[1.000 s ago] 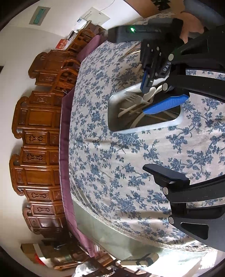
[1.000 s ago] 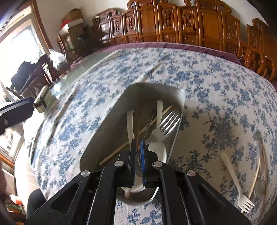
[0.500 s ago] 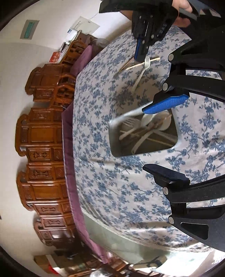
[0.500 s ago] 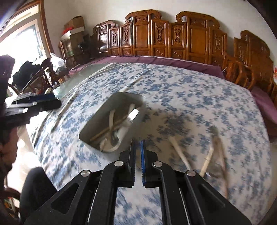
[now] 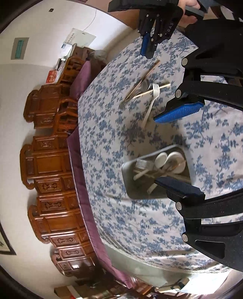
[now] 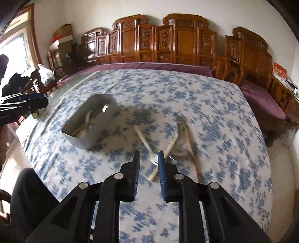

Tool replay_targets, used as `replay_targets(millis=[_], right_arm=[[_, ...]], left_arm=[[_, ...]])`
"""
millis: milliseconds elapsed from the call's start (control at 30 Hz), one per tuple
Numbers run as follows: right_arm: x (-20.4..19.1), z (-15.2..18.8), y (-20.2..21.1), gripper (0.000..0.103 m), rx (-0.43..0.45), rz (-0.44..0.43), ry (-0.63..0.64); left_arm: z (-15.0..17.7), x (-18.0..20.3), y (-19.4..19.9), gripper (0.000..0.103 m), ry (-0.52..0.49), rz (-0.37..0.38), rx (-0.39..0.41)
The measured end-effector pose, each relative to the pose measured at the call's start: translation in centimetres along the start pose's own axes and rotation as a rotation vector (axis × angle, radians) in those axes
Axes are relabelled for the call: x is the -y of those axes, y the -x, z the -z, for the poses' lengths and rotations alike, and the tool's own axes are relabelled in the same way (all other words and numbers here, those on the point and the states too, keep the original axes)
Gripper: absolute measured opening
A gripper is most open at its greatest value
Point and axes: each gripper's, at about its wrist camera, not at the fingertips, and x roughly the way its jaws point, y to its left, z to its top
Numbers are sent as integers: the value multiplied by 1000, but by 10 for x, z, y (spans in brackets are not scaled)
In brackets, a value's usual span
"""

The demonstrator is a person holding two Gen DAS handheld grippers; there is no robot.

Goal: Organize utensils
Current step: 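Move the left tool back to the pile and close on a white plastic fork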

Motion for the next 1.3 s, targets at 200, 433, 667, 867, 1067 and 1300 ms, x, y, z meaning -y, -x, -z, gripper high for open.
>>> replay_targets(millis=[200,433,667,867,1067,1300], right_arm=[[35,21,-4,24,-30,23,-42],[63,42,-22,25,-64,34,-71],[79,40,-22,25,-53,44,-87],[87,41,-23,25,-57,40,-105],[99,42,-23,25,-54,28,-146],[106,42,-19,25,-48,22,-163]], left_arm=[[6,29,-26,57,-5,34,-46],[11,61,-80,57,-8,60,-127],[6,93,-137,57,32,89,-189],[0,123,-177,57,44,17,-183],[-5,130,-212,57,86,-38,-264],[4,131,-228,57,107,-73,-337]])
